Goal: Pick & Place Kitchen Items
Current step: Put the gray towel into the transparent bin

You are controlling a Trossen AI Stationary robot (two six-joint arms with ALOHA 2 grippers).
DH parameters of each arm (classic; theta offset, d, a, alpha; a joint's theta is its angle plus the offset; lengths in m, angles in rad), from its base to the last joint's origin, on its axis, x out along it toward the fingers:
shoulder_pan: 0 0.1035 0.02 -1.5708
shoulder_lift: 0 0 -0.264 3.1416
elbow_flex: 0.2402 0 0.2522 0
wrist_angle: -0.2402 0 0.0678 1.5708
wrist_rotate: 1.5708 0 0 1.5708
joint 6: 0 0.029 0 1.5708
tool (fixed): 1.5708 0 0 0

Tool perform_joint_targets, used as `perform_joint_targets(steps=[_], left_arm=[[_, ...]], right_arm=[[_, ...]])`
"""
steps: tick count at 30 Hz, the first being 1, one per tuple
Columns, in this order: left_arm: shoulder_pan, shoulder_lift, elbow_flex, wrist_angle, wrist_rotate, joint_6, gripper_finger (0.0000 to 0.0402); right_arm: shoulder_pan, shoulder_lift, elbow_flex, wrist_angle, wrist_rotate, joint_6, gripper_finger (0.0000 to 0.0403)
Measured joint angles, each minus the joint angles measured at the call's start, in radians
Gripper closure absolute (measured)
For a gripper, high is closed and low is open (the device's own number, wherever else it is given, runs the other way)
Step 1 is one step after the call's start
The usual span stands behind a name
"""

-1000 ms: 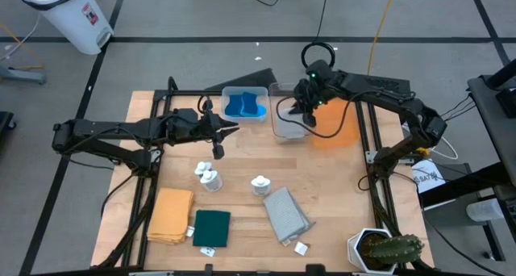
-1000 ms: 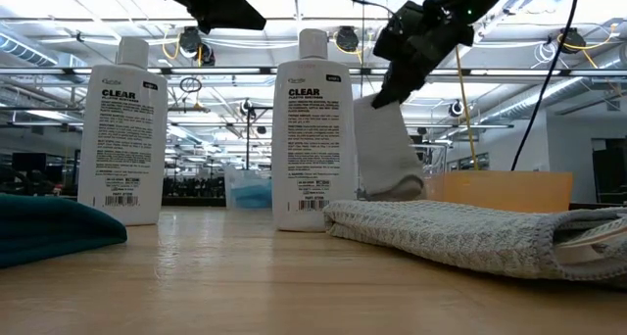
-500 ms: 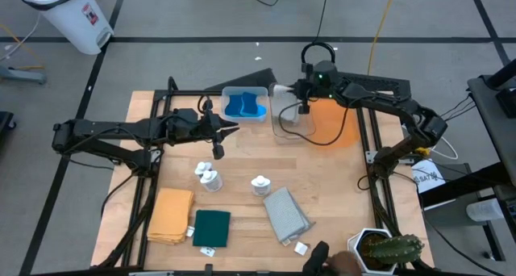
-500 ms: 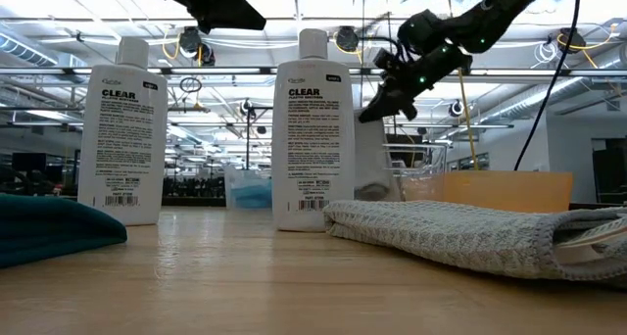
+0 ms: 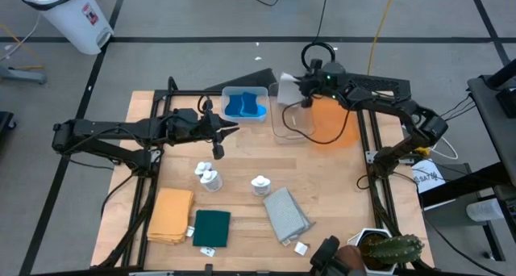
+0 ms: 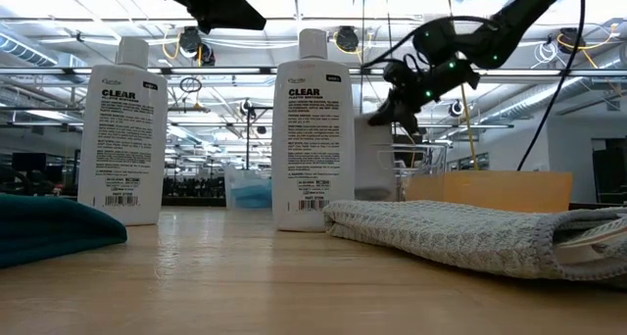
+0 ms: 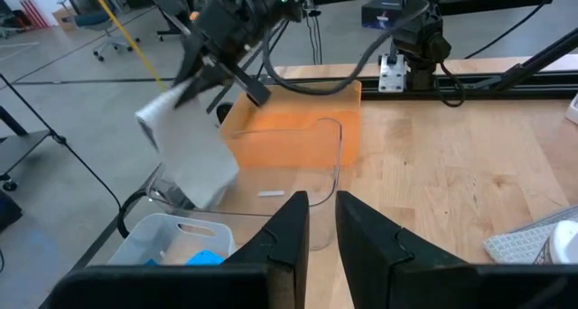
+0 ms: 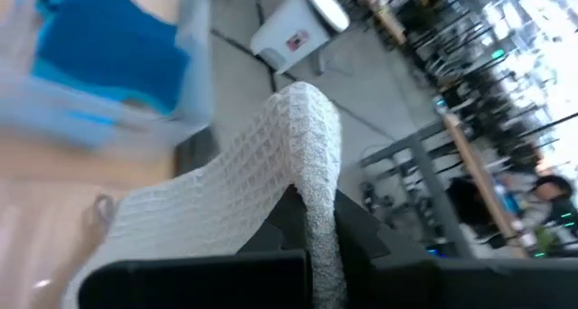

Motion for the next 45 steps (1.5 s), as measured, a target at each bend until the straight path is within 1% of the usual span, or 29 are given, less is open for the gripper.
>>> perform_joint_targets(steps=[7, 21, 28, 29, 33, 36, 38, 40, 45], left_arm=[[0.000, 0.000, 0.000, 0.000, 0.000, 0.000, 0.0339], [0.000, 0.000, 0.000, 0.000, 0.000, -0.007, 0.0339], [0.000, 0.000, 0.000, 0.000, 0.000, -0.007, 0.0339], [0.000, 0.000, 0.000, 0.000, 0.000, -0.007, 0.0339], [0.000, 0.000, 0.000, 0.000, 0.000, -0.007, 0.0339], [0.000, 0.000, 0.000, 0.000, 0.000, -0.007, 0.0339], [0.000, 0.000, 0.000, 0.000, 0.000, -0.007, 0.0339], [0.000, 0.000, 0.000, 0.000, 0.000, -0.007, 0.0339], [0.000, 0.000, 0.000, 0.000, 0.000, -0.007, 0.0339]], right_arm=[[0.019, 0.001, -0.070, -0.012, -0.076, 0.089, 0.0401], [0.102, -0.013, -0.078, -0.127, -0.079, 0.313, 0.0401], [0.143, -0.102, -0.078, -0.224, -0.085, 0.399, 0.0401], [0.146, -0.119, -0.078, -0.245, -0.104, 0.417, 0.0401], [0.147, -0.182, -0.078, -0.333, -0.234, 0.483, 0.0401], [0.147, -0.214, -0.078, -0.365, -0.289, 0.509, 0.0401], [0.147, -0.226, -0.078, -0.363, -0.283, 0.497, 0.0401], [0.146, -0.227, -0.078, -0.341, -0.247, 0.463, 0.0401], [0.119, -0.201, -0.078, -0.195, -0.159, 0.350, 0.0401]])
